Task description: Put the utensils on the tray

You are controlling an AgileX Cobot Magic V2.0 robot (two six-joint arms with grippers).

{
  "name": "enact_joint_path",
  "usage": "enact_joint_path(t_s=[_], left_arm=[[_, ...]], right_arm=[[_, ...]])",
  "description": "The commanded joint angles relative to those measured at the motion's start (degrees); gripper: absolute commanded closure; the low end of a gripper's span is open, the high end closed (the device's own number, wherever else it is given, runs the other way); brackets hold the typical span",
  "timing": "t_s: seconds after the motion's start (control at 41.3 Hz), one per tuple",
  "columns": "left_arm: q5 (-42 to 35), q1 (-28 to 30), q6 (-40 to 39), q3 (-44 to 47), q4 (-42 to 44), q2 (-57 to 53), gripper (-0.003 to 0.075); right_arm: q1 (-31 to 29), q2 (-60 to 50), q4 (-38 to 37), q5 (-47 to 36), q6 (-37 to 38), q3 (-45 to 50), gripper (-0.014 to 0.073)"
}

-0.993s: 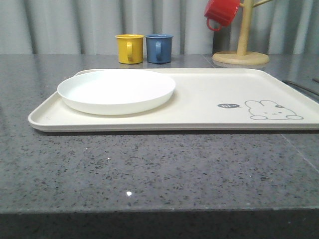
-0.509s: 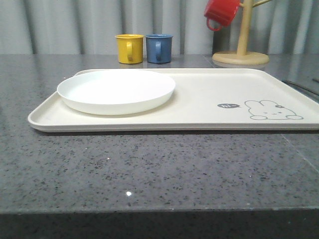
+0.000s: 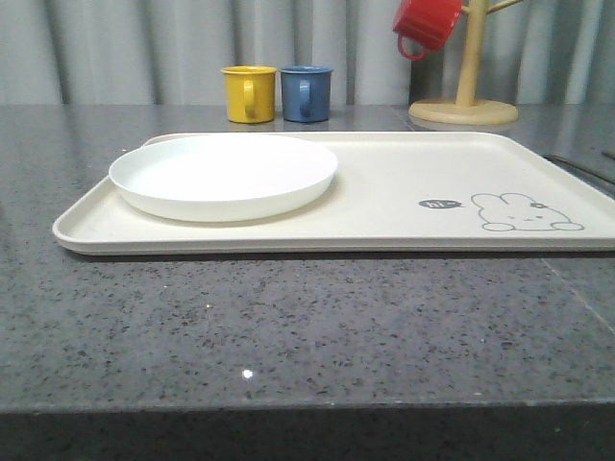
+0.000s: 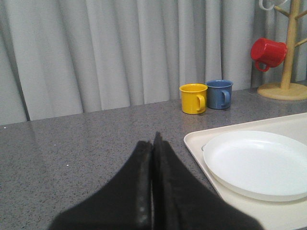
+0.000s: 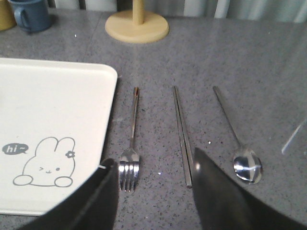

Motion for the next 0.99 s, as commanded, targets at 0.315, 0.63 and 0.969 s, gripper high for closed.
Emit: enact_joint_path(t_s=[0.315, 0.63, 0.969], left_arm=[[-4.82, 0.05, -0.44, -1.43, -0.23, 0.67, 0.0739], [-4.82, 0.05, -0.44, -1.43, -0.23, 0.67, 0.0739], [-4.82, 0.05, -0.44, -1.43, -0.23, 0.67, 0.0739]], right_arm=[[0.23, 34.38, 0.0, 15.08, -0.53, -26.76, 0.0288], [2.24, 54.35, 0.0, 22.65, -0.53, -39.7, 0.0288], [2.7, 60.3, 0.5, 21.9, -0.53, -41.4, 0.0288]])
